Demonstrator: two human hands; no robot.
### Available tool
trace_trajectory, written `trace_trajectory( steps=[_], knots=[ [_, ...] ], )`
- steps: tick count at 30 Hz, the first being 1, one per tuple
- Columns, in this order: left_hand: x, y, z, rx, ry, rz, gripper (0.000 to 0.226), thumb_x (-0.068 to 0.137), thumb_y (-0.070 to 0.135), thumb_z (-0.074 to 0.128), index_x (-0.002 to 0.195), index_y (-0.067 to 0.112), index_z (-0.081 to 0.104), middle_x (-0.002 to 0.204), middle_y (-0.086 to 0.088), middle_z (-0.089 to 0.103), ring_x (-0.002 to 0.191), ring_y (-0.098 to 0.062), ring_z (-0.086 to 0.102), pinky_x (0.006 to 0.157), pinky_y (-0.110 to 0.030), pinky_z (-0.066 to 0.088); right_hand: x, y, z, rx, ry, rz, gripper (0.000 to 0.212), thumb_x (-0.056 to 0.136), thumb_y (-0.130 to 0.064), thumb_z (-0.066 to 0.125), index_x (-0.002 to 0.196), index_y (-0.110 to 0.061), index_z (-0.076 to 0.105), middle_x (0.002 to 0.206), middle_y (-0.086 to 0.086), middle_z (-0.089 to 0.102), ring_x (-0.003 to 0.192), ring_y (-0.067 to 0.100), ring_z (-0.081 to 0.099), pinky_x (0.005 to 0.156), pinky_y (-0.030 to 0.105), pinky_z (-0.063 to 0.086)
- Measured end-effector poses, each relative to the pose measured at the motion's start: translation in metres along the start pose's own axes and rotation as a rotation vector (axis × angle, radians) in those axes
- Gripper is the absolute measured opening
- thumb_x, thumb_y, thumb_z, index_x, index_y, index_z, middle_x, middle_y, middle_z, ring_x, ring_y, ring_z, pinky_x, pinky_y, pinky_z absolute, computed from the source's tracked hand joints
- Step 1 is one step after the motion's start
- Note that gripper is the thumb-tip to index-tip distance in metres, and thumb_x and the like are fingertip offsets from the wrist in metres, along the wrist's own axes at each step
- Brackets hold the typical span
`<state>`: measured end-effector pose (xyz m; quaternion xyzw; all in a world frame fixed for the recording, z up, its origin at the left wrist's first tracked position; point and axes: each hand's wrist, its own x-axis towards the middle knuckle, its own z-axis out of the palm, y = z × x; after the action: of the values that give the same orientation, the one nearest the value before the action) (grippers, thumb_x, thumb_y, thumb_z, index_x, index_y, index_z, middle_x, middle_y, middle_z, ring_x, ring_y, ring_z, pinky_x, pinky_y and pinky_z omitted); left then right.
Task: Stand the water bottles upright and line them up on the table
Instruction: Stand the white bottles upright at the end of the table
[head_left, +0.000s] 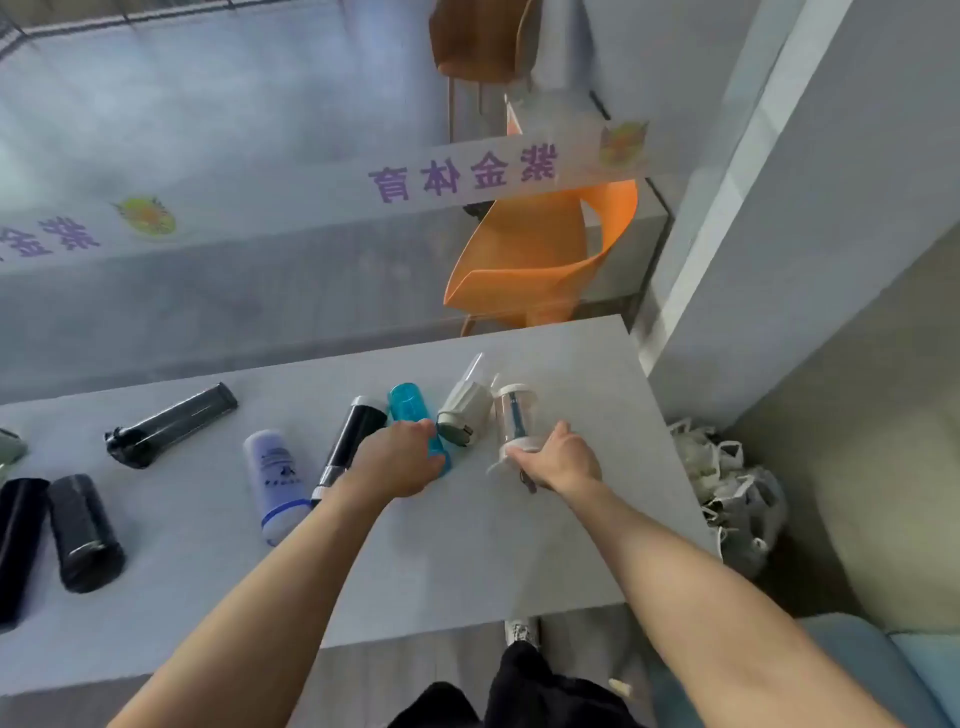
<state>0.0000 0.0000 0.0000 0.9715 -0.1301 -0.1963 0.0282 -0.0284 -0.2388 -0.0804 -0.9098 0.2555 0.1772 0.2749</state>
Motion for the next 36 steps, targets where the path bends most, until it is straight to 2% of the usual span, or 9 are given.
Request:
trace_trajectory(
  steps=[4,8,10,13,16,19,23,31,36],
  knots=[
    [0.027,0.003,0.001,0.018,0.001,-0.011,0.047,0.105,0.046,0.062,0.148,0.027,0.06,0.133,-0.004,0.074,0.107,-0.02,0.074,0.092,-0.037,0.064,0.014,-0.005,0.005,0.014,-0.097,0.069,0.092,0.067,-0.079,0.073,0.126,-0.013,0.049,0.107,0.004,0.066,0.111,0.03,0.069,0.078,0.035,0.052],
    [0.058,0.0,0.003,0.002,-0.026,0.0,0.044,0.106,0.045,0.063,0.145,0.026,0.06,0.129,-0.001,0.075,0.102,-0.017,0.071,0.09,-0.035,0.063,0.025,-0.003,0.015,0.085,-0.156,0.106,0.083,0.057,-0.067,0.072,0.117,-0.014,0.049,0.091,0.005,0.072,0.088,0.029,0.074,0.077,0.038,0.062],
    [0.072,0.001,0.004,-0.038,-0.038,-0.007,0.045,0.106,0.046,0.062,0.147,0.028,0.06,0.13,0.0,0.074,0.103,-0.018,0.071,0.09,-0.037,0.065,0.027,0.002,0.012,0.145,-0.134,0.119,0.081,0.057,-0.061,0.075,0.118,-0.015,0.046,0.099,0.007,0.072,0.085,0.029,0.076,0.074,0.037,0.063],
    [0.089,0.008,0.004,-0.065,-0.046,-0.015,0.047,0.106,0.044,0.063,0.15,0.029,0.057,0.137,0.0,0.071,0.101,-0.018,0.069,0.086,-0.035,0.064,0.031,0.013,0.001,0.175,-0.021,0.084,0.1,0.06,-0.059,0.085,0.136,-0.011,0.042,0.128,0.013,0.064,0.113,0.035,0.069,0.087,0.036,0.057],
    [0.101,0.016,0.008,-0.062,-0.018,-0.026,0.047,0.104,0.039,0.063,0.149,0.026,0.058,0.134,-0.001,0.069,0.101,-0.021,0.066,0.081,-0.035,0.058,0.032,0.02,-0.019,0.237,0.114,0.014,0.115,0.061,-0.052,0.093,0.151,-0.01,0.035,0.141,0.015,0.056,0.119,0.038,0.066,0.093,0.038,0.054],
    [0.107,0.025,0.015,-0.075,-0.009,-0.044,0.055,0.101,0.044,0.065,0.151,0.022,0.055,0.131,-0.005,0.066,0.111,-0.027,0.066,0.093,-0.045,0.062,0.034,0.027,-0.034,0.242,0.309,-0.107,0.112,0.06,-0.059,0.089,0.149,-0.013,0.037,0.133,0.01,0.062,0.113,0.036,0.067,0.09,0.039,0.054],
    [0.113,0.031,0.026,-0.069,-0.009,-0.07,0.067,0.097,0.058,0.065,0.15,0.019,0.05,0.126,-0.006,0.064,0.113,-0.029,0.063,0.1,-0.047,0.057,0.031,0.033,-0.052,0.16,0.448,-0.288,0.082,0.061,-0.058,0.089,0.124,-0.018,0.055,0.112,0.001,0.063,0.104,0.028,0.06,0.084,0.04,0.056],
    [0.12,0.028,0.049,-0.025,-0.034,-0.147,0.082,0.088,0.078,0.061,0.142,0.017,0.051,0.122,-0.009,0.067,0.112,-0.032,0.065,0.105,-0.049,0.054,0.025,0.044,-0.053,0.026,0.42,-0.34,0.076,0.063,-0.059,0.091,0.119,-0.022,0.056,0.114,-0.004,0.059,0.105,0.024,0.054,0.084,0.039,0.056],
    [0.12,0.032,0.053,-0.027,0.006,-0.186,0.078,0.087,0.072,0.066,0.139,0.016,0.051,0.122,-0.01,0.067,0.113,-0.033,0.062,0.106,-0.047,0.052,0.025,0.038,-0.058,0.021,0.271,-0.243,0.114,0.067,-0.062,0.093,0.155,-0.016,0.037,0.137,0.006,0.059,0.125,0.028,0.058,0.098,0.041,0.055]
  ],
)
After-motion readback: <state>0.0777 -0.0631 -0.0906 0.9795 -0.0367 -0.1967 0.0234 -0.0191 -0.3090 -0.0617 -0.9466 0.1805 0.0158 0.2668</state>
